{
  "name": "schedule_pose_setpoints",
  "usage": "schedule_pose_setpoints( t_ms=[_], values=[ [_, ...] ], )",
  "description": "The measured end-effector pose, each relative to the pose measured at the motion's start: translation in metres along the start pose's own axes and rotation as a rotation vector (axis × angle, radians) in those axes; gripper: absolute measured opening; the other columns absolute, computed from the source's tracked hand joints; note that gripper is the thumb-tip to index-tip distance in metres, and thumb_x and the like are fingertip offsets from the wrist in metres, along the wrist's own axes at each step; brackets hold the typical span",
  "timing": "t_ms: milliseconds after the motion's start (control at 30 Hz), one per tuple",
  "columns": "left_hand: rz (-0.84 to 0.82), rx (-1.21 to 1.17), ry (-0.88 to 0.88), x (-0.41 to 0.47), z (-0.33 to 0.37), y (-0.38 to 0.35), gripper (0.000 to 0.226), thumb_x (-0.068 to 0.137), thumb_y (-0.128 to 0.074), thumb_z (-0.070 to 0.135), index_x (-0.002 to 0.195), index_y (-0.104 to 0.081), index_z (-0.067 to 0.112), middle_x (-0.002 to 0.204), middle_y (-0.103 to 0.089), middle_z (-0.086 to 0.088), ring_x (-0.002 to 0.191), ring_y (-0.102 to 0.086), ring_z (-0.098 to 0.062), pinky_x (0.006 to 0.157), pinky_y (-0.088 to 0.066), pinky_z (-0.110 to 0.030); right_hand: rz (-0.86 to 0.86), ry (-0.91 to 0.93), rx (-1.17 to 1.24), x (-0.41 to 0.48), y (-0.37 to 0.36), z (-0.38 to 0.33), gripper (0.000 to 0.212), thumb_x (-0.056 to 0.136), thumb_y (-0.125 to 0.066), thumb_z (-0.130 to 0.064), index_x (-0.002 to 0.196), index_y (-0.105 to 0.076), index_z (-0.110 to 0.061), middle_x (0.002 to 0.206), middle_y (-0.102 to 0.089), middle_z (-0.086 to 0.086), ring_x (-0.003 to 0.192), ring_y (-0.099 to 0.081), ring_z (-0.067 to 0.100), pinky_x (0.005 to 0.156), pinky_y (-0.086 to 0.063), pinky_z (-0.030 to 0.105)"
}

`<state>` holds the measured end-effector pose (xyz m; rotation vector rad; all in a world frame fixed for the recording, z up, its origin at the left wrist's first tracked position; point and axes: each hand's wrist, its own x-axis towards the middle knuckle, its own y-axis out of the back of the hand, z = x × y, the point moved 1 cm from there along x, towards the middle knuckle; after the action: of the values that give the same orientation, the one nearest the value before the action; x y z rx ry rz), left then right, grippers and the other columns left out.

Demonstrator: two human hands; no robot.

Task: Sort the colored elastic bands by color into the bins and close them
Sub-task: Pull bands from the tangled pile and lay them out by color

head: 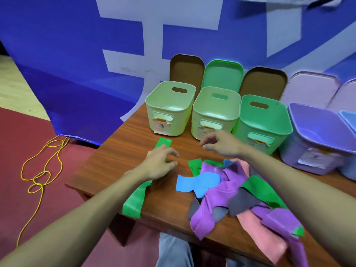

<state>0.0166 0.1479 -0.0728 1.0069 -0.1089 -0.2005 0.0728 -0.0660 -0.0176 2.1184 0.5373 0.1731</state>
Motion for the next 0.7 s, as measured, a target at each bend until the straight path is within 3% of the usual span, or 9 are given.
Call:
schedule_pose_setpoints(
  t_ms=[100, 200, 333, 533, 633, 700],
  values=[
    [-0.079, -0.051, -0.035, 0.003, 0.019, -0.010, 0.026, 0.089, -0.059, 0.022, 0.115, -0.060, 0.015, 0.118, -0.057, -0.005, 0.111, -0.054, -0.018, 0.096, -0.041, -0.026, -0.016, 0.007, -0.067, -0.030, 0.012, 0.008, 0.015, 0.087, -0.063, -0.011, 0.099, -0.072, -0.010, 0.091, -0.069, -0.003, 0.076, -0.057, -0.001, 0.068, -0.040, 0.007],
    [-0.198, -0.058, -0.046, 0.005, 0.025, -0.022, 0.028, 0.088, -0.060, 0.016, 0.116, -0.060, 0.010, 0.117, -0.062, -0.008, 0.106, -0.059, -0.022, 0.093, -0.047, -0.030, 0.026, -0.024, -0.125, -0.055, 0.026, 0.022, 0.016, 0.087, -0.063, -0.016, 0.099, -0.072, -0.017, 0.095, -0.071, -0.005, 0.086, -0.060, 0.006, 0.077, -0.041, 0.018],
    [-0.151, -0.224, -0.069, 0.001, 0.028, -0.024, 0.021, 0.090, -0.056, 0.008, 0.109, -0.063, 0.014, 0.112, -0.066, -0.004, 0.103, -0.062, -0.017, 0.093, -0.049, -0.029, 0.121, -0.047, -0.131, -0.078, 0.044, 0.040, 0.015, 0.085, -0.064, -0.016, 0.098, -0.073, -0.018, 0.093, -0.071, -0.006, 0.089, -0.064, 0.008, 0.083, -0.045, 0.020],
    [-0.070, -0.234, -0.085, 0.000, 0.049, -0.035, 0.019, 0.091, -0.054, 0.011, 0.105, -0.066, 0.015, 0.103, -0.066, -0.002, 0.091, -0.065, -0.018, 0.084, -0.054, -0.035, 0.000, -0.067, -0.226, -0.094, 0.036, 0.057, 0.009, 0.082, -0.063, -0.017, 0.081, -0.067, -0.026, 0.076, -0.072, -0.006, 0.074, -0.061, 0.010, 0.070, -0.044, 0.019],
    [-0.017, -0.224, -0.158, 0.008, 0.077, -0.040, 0.019, 0.091, -0.056, 0.015, 0.106, -0.066, 0.014, 0.106, -0.065, 0.000, 0.088, -0.058, -0.012, 0.075, -0.046, -0.016, 0.007, -0.065, -0.150, -0.102, 0.030, 0.067, 0.009, 0.084, -0.067, -0.027, 0.093, -0.068, -0.026, 0.090, -0.069, -0.007, 0.081, -0.059, 0.008, 0.073, -0.043, 0.018],
    [-0.054, -0.220, -0.148, 0.014, 0.094, -0.045, 0.022, 0.091, -0.058, 0.024, 0.108, -0.067, 0.013, 0.106, -0.066, 0.001, 0.091, -0.056, -0.010, 0.077, -0.042, -0.017, 0.037, -0.069, -0.106, -0.107, 0.023, 0.072, 0.019, 0.084, -0.069, -0.030, 0.100, -0.066, -0.021, 0.087, -0.065, -0.006, 0.075, -0.056, 0.006, 0.068, -0.039, 0.010]
  ],
)
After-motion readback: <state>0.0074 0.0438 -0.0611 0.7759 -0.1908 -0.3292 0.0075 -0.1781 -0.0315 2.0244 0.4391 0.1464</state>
